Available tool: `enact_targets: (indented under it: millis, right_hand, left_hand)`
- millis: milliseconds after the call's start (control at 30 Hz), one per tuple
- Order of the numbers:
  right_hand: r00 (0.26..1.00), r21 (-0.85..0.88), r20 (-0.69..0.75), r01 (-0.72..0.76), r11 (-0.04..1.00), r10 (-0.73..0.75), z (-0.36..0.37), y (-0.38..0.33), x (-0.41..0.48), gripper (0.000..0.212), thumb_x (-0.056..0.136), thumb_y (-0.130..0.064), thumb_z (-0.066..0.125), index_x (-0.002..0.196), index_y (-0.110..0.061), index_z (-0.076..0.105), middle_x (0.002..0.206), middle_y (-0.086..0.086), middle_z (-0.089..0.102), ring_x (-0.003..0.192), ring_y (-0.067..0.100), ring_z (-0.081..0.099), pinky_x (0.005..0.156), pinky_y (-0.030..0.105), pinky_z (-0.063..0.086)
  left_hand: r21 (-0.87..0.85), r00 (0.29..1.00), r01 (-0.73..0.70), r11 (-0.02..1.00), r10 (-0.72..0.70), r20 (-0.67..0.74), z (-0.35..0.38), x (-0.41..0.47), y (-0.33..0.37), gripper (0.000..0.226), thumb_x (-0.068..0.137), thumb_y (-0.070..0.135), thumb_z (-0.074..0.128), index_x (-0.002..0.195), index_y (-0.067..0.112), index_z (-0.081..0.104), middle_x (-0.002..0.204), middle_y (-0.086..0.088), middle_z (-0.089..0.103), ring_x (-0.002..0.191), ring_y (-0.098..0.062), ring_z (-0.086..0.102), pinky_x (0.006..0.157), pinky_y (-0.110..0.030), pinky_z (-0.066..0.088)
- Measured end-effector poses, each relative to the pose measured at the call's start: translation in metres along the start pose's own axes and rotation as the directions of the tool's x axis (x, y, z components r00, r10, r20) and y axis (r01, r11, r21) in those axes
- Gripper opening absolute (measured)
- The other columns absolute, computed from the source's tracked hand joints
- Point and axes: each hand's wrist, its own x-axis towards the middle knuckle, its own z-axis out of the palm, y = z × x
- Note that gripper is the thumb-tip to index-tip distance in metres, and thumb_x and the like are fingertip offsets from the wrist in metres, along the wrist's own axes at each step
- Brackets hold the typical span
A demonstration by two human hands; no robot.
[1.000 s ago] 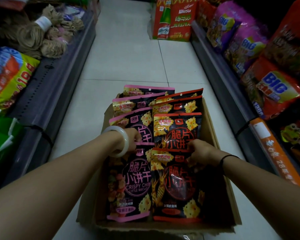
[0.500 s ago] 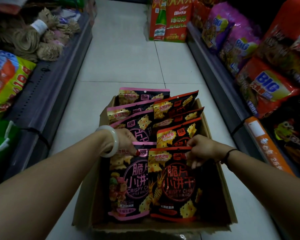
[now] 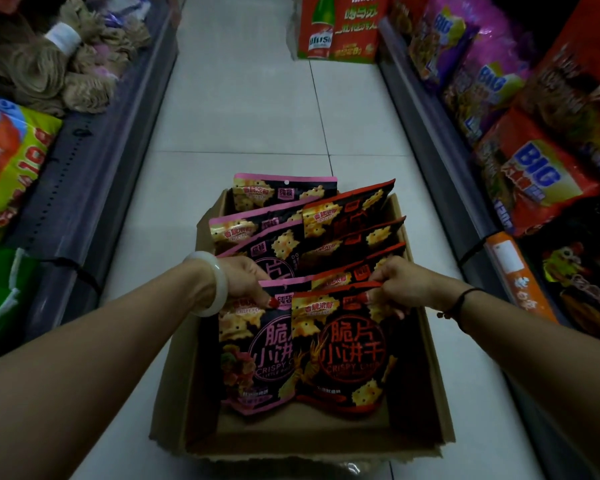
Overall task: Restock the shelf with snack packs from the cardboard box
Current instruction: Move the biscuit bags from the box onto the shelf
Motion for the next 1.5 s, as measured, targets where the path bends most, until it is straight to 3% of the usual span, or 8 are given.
enact_targets:
  millis: [300,400,533,733,1000,1100,1233,1500]
  right_hand:
    - [0.995,0.012,0.030,-0.096,0.995,0.095,-0.031,-0.037,-0.059,0.025,0.090,-0.006,0.058,0.067,-0.012,0.064,0.054,0.012,0.060,0.036,0.010,0.052,0.042,0.021,0.044]
    - [0.994,0.040,0.024,-0.112,0.993,0.111,-0.049,-0.056,-0.085,0.019,0.090,-0.003,0.056,0.075,-0.006,0.066,0.043,0.003,0.058,0.036,0.011,0.055,0.039,0.019,0.043]
    - [0.993,0.060,0.044,-0.113,0.992,0.110,-0.077,-0.088,-0.124,0.019,0.091,0.000,0.054,0.077,-0.004,0.066,0.049,0.011,0.061,0.037,0.013,0.058,0.039,0.018,0.046]
    - [0.992,0.075,0.069,-0.113,0.991,0.108,-0.128,-0.144,-0.188,0.022,0.092,-0.003,0.054,0.074,-0.011,0.065,0.066,0.019,0.066,0.044,0.016,0.063,0.043,0.020,0.050]
    - [0.995,0.098,0.042,-0.096,0.991,0.092,-0.206,-0.216,-0.270,0.023,0.092,-0.003,0.054,0.073,-0.009,0.063,0.063,0.015,0.067,0.045,0.015,0.065,0.041,0.020,0.048]
    - [0.996,0.069,0.021,-0.085,0.994,0.083,-0.236,-0.241,-0.293,0.018,0.092,-0.004,0.056,0.076,-0.007,0.063,0.060,0.010,0.067,0.046,0.014,0.066,0.043,0.021,0.050]
    - [0.998,0.062,-0.012,-0.056,0.997,0.057,-0.274,-0.270,-0.321,0.017,0.091,-0.004,0.057,0.074,-0.006,0.062,0.053,0.004,0.066,0.045,0.015,0.066,0.041,0.021,0.049]
    - [0.993,0.082,-0.117,0.017,0.996,-0.007,-0.340,-0.327,-0.387,0.012,0.091,-0.004,0.058,0.091,0.005,0.065,0.075,0.021,0.069,0.044,0.014,0.066,0.045,0.024,0.054]
  left_hand:
    - [-0.136,0.999,0.049,0.990,-0.047,0.016,-0.006,-0.068,0.031,0.016,0.079,-0.004,0.066,0.079,0.010,0.075,0.072,-0.003,0.075,0.081,-0.025,0.068,0.090,-0.044,0.053]
    - [-0.149,0.998,0.062,0.987,-0.063,-0.002,-0.010,-0.100,0.048,0.017,0.079,-0.003,0.067,0.080,0.012,0.075,0.068,0.000,0.074,0.073,-0.020,0.068,0.079,-0.035,0.057]
    - [-0.211,0.995,0.094,0.973,-0.101,-0.021,-0.018,-0.150,0.075,0.019,0.079,-0.003,0.067,0.078,0.014,0.076,0.069,-0.002,0.075,0.066,-0.016,0.070,0.060,-0.027,0.058]
    - [-0.234,0.993,0.089,0.968,-0.105,-0.058,-0.041,-0.234,0.131,0.017,0.078,-0.004,0.067,0.078,0.011,0.074,0.063,-0.001,0.073,0.056,-0.011,0.070,0.051,-0.022,0.055]
    - [-0.224,0.991,0.057,0.973,-0.082,-0.102,-0.077,-0.329,0.212,0.036,0.077,-0.007,0.066,0.056,0.019,0.076,0.059,-0.001,0.072,0.052,-0.011,0.068,0.059,-0.025,0.055]
    - [-0.193,0.991,0.051,0.980,-0.075,-0.115,-0.092,-0.362,0.245,0.028,0.079,-0.004,0.066,0.064,0.017,0.076,0.062,-0.004,0.073,0.057,-0.016,0.069,0.056,-0.024,0.057]
    - [-0.182,0.989,0.035,0.983,-0.061,-0.137,-0.113,-0.401,0.283,0.017,0.079,-0.002,0.067,0.074,0.011,0.077,0.075,-0.015,0.075,0.066,-0.026,0.071,0.068,-0.038,0.060]
    - [-0.063,0.974,-0.052,0.997,0.037,-0.223,-0.152,-0.475,0.363,0.021,0.079,-0.002,0.068,0.070,0.015,0.075,0.058,-0.001,0.072,0.050,-0.012,0.067,0.050,-0.022,0.054]
